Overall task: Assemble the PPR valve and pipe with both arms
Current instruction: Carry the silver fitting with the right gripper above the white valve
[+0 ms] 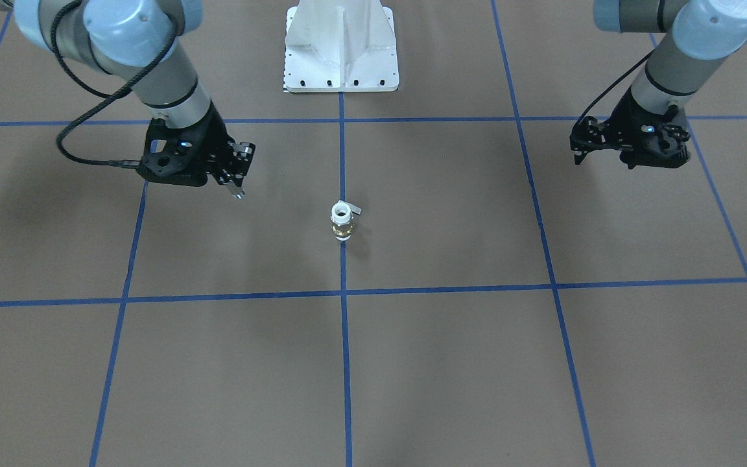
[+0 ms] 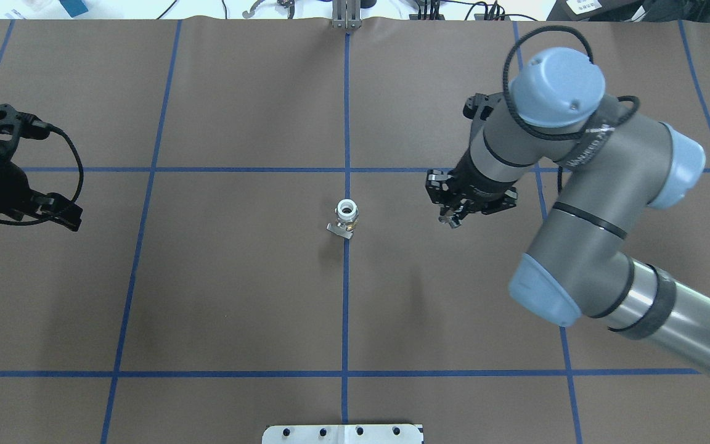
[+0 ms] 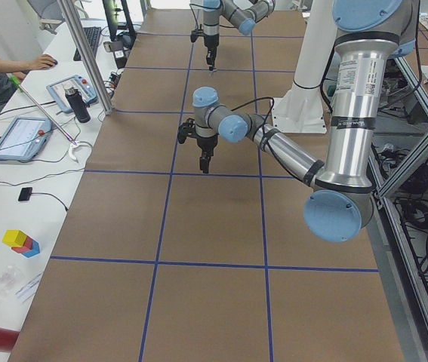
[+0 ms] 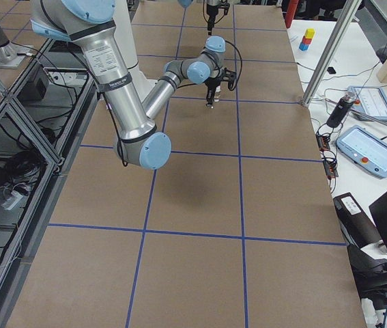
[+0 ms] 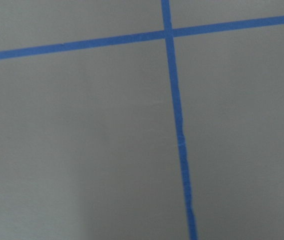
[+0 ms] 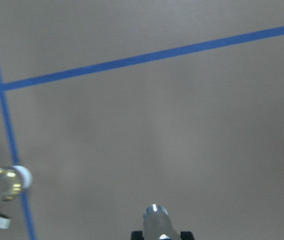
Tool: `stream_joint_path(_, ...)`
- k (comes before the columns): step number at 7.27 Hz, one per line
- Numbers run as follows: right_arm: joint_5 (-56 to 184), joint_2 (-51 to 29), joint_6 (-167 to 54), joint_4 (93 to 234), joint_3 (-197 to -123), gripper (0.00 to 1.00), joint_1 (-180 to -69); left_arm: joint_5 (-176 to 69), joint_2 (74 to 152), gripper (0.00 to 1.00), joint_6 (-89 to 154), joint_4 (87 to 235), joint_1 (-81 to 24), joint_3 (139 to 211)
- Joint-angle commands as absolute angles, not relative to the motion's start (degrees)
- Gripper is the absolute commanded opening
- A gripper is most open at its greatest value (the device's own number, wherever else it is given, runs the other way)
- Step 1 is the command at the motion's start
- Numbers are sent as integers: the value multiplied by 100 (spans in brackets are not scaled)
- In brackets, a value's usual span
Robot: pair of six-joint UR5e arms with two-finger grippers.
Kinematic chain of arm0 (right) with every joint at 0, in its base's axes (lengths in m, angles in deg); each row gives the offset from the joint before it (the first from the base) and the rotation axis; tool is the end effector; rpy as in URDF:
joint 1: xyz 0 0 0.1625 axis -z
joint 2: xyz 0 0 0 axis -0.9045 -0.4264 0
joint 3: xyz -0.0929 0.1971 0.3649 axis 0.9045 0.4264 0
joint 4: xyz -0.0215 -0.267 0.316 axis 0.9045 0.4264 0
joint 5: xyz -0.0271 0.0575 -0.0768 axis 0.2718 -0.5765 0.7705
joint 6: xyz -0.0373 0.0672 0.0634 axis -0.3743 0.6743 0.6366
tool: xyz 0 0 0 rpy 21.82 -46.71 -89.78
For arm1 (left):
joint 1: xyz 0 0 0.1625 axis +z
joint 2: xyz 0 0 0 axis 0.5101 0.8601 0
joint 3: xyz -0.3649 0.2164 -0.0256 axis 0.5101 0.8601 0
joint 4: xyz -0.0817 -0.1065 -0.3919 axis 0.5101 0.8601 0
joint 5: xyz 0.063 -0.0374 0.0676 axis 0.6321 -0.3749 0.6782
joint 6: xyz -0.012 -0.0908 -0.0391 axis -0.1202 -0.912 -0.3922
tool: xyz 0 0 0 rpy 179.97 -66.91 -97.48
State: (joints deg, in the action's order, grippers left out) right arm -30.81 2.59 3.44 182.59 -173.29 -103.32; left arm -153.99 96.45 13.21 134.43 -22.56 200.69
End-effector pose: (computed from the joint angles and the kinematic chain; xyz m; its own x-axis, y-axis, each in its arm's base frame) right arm -0.4320 -0.4552 0.2135 0.6192 0.2309 0.7505 -0.1587 0.9729 -0.1683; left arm 0.2296 -0.4424 0.4200 0.7326 0.1933 -0.6526 -0.1349 0.9810 0.1392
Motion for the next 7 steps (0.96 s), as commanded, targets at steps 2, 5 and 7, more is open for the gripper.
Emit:
stream_joint_path(2, -2674, 1844, 1423, 18270, -15992, 0, -9948, -15398, 9329, 100, 2270, 13449, -2724, 19919)
stream_joint_path(5, -2666, 1891, 1468, 18270, -15927, 0, -9878, -15398, 9310, 100, 2228, 13449, -2725, 19927)
stream_joint_path(7, -2665, 1900, 1582, 18261, -15892, 0, -9869, -15398, 9319, 100, 2246, 13449, -2725, 19936)
